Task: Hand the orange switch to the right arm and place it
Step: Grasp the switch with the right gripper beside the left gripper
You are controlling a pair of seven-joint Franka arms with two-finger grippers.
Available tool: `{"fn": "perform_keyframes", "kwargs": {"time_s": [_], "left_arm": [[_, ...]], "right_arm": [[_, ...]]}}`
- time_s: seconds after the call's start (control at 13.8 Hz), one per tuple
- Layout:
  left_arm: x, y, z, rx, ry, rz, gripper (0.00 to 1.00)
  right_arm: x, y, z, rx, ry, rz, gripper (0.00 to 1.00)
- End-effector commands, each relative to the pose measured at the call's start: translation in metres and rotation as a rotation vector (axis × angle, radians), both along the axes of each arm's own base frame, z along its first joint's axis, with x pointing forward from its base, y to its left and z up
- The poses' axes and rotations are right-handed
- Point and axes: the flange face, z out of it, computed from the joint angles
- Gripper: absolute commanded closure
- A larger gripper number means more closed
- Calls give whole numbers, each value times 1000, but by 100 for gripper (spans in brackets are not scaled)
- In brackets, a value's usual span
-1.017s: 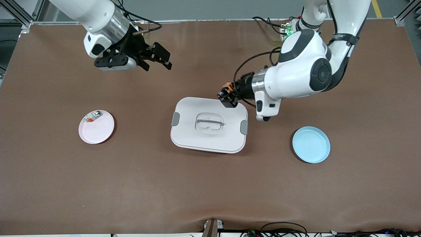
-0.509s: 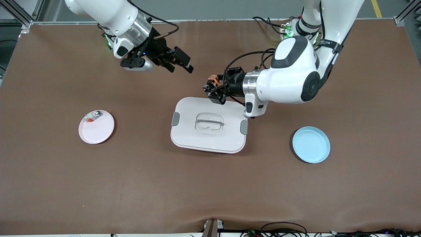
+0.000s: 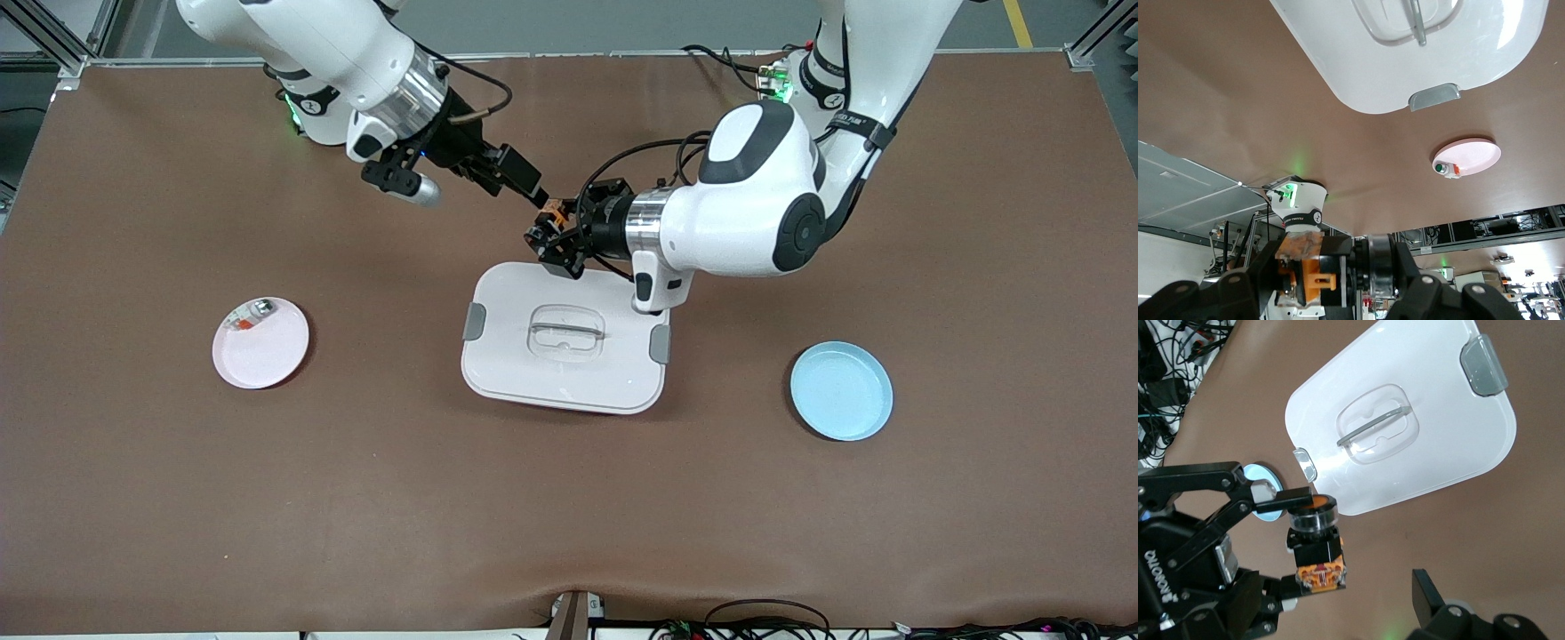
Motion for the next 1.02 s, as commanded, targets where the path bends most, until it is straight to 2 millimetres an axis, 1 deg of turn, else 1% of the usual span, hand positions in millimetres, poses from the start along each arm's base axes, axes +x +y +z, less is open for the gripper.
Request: {"fn": "perform_keyframes", "kwargs": {"time_s": [0.0,0.44,0.87,0.94], "left_arm": [[-3,-11,6,-11,18,17,100],[-7,-16,5,1,28,18,100],[-10,-19,5,4,25,12,100],[-9,-19,5,5,24,14,100]], "right_arm": [[8,13,0,15,15,-20,0],[7,22,-18,-7,39,-7,0],[3,27,-21,-10,43,3,0],[3,28,-21,-10,43,4,10]]}}
